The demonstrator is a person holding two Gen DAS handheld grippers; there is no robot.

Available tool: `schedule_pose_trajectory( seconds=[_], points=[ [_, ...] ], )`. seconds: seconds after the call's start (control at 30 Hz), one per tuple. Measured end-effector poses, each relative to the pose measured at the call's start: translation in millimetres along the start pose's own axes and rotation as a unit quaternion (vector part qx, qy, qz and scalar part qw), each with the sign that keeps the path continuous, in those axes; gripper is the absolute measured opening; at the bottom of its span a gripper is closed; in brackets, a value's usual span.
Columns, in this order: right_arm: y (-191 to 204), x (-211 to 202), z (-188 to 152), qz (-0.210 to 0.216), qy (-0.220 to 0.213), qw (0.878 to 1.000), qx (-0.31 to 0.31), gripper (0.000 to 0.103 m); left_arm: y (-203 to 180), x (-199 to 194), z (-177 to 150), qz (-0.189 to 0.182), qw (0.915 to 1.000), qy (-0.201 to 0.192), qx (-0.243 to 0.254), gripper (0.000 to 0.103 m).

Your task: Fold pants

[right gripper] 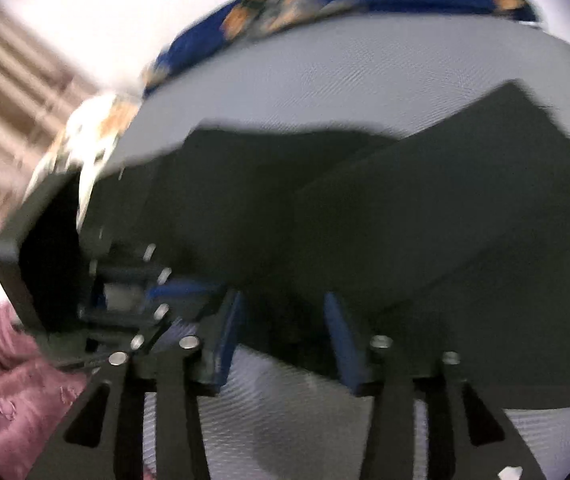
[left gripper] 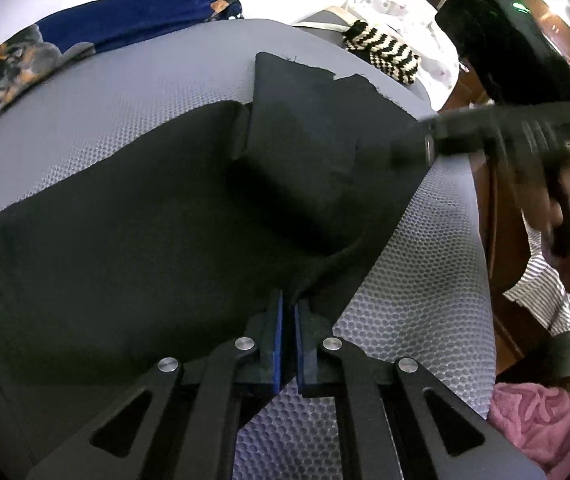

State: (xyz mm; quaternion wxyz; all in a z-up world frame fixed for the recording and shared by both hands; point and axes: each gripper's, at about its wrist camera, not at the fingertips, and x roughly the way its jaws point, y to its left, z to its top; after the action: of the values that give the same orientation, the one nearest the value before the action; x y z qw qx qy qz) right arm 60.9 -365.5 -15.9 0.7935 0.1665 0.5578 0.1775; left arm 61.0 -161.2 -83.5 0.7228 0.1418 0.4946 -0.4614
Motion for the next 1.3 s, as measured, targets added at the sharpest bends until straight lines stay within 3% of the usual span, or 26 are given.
schedule_pose_trajectory(
  seconds=[0.17,0.27,0.43,0.57,0.67,0.8,0.93,1.1,1.3],
  points=[
    [-93,-26,11,-0.032,-0.072,0.988,0.132,0.044,3,0,-1,-0.006,0.9998,-0.004,-0.018,0.005],
    [-154,-30,15,-0.043,-0.102,0.968,0.224,0.043,6,1,-1,-0.009,0.9995,-0.003,-0.029,0.005],
    [-194,-25,28,-0.032,-0.127,0.953,0.272,0.041,7,2,-1,-0.006,0.9994,0.002,-0.034,0.005],
    [-211,-16,42,-0.027,-0.138,0.945,0.296,0.029,8,3,0,-0.009,0.9991,0.006,-0.041,0.005],
    [-220,-8,50,-0.027,-0.145,0.939,0.311,0.025,10,3,0,-0.01,0.9989,0.006,-0.046,0.005],
    [-223,-3,62,-0.036,-0.148,0.936,0.318,0.009,11,3,0,-0.01,0.9989,0.005,-0.046,0.005],
    [-217,-18,65,-0.063,-0.158,0.936,0.307,0.004,10,1,1,-0.009,0.9988,0.002,-0.049,0.005],
    [-177,-68,61,-0.129,-0.192,0.94,0.251,0.003,9,-3,2,-0.01,0.9989,-0.002,-0.046,0.005],
    [-139,-129,13,-0.265,-0.202,0.914,0.231,0.003,5,-4,3,-0.012,0.9995,-0.005,-0.028,0.005]
  ],
)
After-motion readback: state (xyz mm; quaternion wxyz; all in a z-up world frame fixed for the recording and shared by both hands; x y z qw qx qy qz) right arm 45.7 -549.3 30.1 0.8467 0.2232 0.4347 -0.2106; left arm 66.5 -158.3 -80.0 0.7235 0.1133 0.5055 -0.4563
